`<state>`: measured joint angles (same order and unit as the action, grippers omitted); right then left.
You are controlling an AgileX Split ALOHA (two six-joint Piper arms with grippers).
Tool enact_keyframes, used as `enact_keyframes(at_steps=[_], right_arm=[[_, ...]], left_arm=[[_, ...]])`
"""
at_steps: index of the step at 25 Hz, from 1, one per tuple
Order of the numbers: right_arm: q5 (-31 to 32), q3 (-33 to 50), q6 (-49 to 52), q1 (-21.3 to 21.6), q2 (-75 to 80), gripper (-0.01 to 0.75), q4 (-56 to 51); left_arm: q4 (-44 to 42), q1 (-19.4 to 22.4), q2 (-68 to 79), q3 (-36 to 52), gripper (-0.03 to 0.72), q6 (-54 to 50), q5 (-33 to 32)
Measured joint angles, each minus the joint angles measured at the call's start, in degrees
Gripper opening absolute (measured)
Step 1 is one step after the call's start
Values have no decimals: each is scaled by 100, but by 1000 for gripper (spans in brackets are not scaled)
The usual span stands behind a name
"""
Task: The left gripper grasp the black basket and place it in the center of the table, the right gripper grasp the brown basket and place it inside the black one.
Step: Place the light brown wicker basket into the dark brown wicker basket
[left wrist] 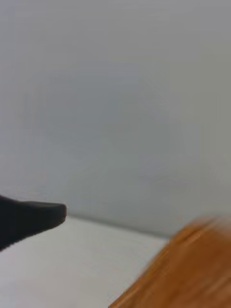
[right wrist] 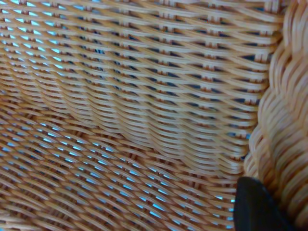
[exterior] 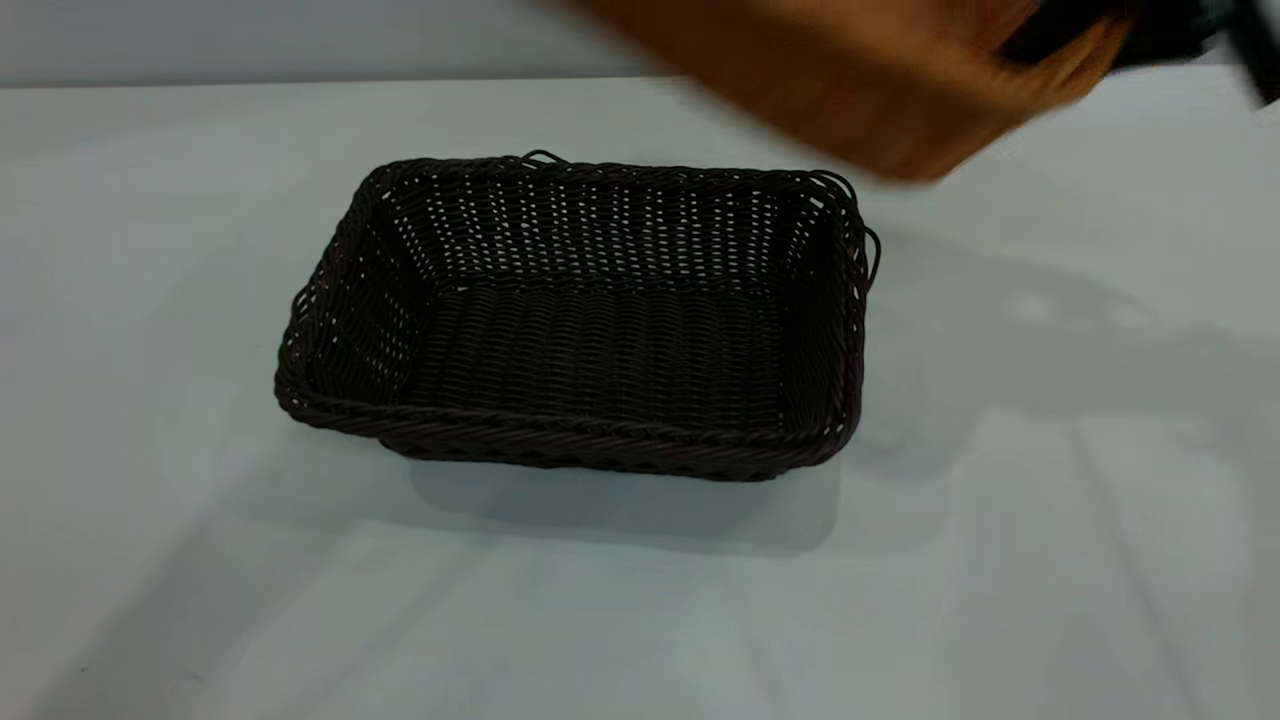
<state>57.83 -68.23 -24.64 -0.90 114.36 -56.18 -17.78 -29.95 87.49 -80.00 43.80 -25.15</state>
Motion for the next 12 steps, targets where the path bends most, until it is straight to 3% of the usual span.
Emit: enact_keyframes(at_steps=[5,12], right_arm=[[-268,0,24,-912,367,81,538],[-774,-5,103,-1211,651,81,555]], left_arm=[[0,0,-413,0,400,-11,-75],[24,0,-455,36,400,-81,-521]])
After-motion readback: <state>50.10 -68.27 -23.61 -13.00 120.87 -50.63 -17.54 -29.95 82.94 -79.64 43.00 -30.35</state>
